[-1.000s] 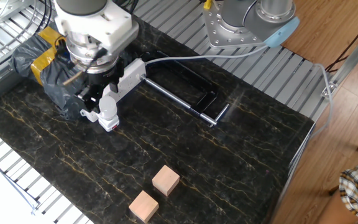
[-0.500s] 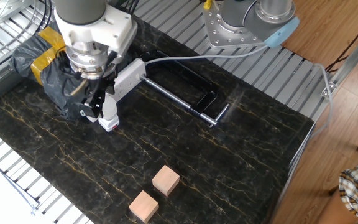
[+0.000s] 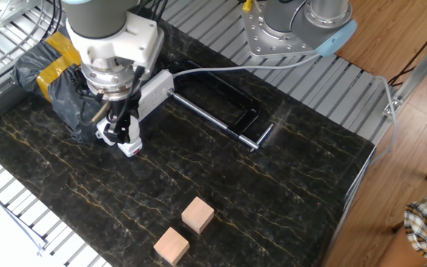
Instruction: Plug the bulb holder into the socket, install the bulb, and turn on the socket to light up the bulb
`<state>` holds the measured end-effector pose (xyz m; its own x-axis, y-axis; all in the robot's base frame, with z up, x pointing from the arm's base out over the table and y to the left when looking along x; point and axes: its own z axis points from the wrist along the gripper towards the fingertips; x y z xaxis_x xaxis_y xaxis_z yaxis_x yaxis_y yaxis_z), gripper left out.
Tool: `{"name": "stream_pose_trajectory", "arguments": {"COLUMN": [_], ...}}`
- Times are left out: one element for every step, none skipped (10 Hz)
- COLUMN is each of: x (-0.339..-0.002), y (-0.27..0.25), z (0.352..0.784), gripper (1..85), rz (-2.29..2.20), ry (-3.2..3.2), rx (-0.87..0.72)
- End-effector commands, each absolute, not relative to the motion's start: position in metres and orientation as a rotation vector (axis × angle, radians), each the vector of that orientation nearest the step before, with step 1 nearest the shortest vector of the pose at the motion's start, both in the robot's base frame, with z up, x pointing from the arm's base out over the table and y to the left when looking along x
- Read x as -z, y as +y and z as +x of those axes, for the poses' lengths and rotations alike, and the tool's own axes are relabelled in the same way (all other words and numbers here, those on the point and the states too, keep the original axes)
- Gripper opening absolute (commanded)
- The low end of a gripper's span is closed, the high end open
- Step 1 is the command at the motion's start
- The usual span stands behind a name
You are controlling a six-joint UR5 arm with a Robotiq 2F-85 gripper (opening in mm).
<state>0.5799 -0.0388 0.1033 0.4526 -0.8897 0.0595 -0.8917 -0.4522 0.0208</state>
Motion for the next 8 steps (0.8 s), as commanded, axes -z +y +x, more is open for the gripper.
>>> {"name": "stream_pose_trajectory", "arguments": {"x": [-0.1027,-0.1038,-0.1045,-0.1054,-0.1068,-0.1070,-0.1065,-0.1058], "y": [-0.0406,-0.0416,-0.0415,-0.0425,-0.0435,-0.0444,-0.0443,-0.0443], "z": [0.5779,0.5779,0.5785,0.5792,0.5807,0.5835,0.5857,0.5852], "gripper": [55.3,55.3,55.3,55.3,55.3,54.7,53.7,53.0], "rz": [2.641,2.641,2.649,2.656,2.666,2.674,2.685,2.692], "ry": [-1.590,-1.587,-1.578,-1.568,-1.557,-1.548,-1.538,-1.523], "rx": [-0.057,-0.061,-0.064,-0.066,-0.065,-0.073,-0.080,-0.076]}}
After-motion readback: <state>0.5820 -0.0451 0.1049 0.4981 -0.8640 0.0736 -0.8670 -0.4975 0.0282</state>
